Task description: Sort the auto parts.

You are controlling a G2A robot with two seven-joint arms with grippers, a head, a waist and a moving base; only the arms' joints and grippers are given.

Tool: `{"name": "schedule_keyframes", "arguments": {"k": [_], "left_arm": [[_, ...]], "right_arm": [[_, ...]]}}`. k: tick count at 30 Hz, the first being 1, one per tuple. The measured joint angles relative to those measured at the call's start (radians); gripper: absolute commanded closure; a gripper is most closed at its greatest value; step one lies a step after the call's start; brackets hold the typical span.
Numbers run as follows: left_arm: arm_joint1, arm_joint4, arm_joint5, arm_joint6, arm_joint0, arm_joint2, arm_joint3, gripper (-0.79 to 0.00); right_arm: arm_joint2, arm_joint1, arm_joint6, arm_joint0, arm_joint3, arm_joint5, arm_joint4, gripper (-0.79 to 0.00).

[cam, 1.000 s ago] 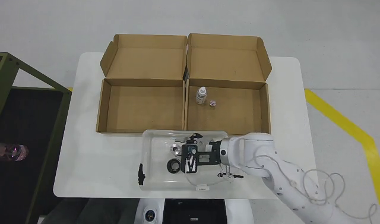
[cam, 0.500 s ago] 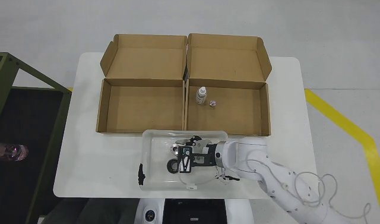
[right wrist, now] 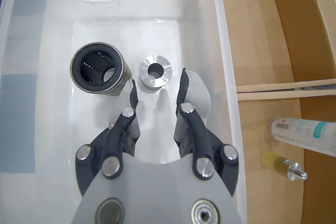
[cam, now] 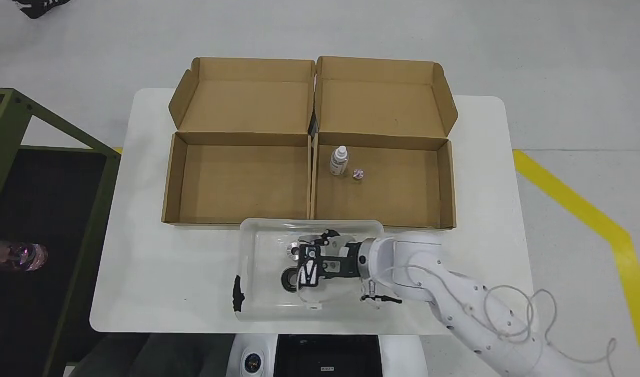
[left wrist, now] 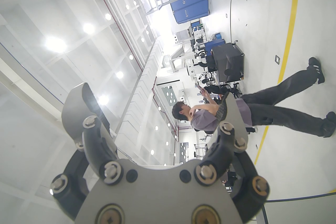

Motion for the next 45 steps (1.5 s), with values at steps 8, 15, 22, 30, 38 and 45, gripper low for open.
{"name": "schedule_keyframes", "arguments": {"k": [8,15,22,30,38,45], "left_arm": [[0.000,0.000,0.000,0.000,0.000,0.000,0.000,-0.785],[0.000,0.000,0.000,0.000,0.000,0.000,0.000,-0.785],[0.000,0.000,0.000,0.000,0.000,0.000,0.000,-0.785],[0.000,0.000,0.000,0.000,0.000,0.000,0.000,-0.785],[0.000,0.000,0.000,0.000,0.000,0.000,0.000,-0.785],[0.000,0.000,0.000,0.000,0.000,0.000,0.000,-0.785]], "right_arm": [[-0.025,-0.016,-0.014,0.030,0.049,0.002,0.009,-0.314],[-0.051,-0.031,-0.026,0.054,0.090,0.007,0.012,-0.320],[-0.087,-0.051,-0.035,0.083,0.136,0.015,0.011,-0.317],[-0.119,-0.071,-0.040,0.110,0.174,0.025,-0.001,-0.320],[-0.132,-0.086,-0.046,0.124,0.203,0.021,0.000,-0.154],[-0.122,-0.088,-0.060,0.120,0.192,0.002,0.008,0.000]]}}
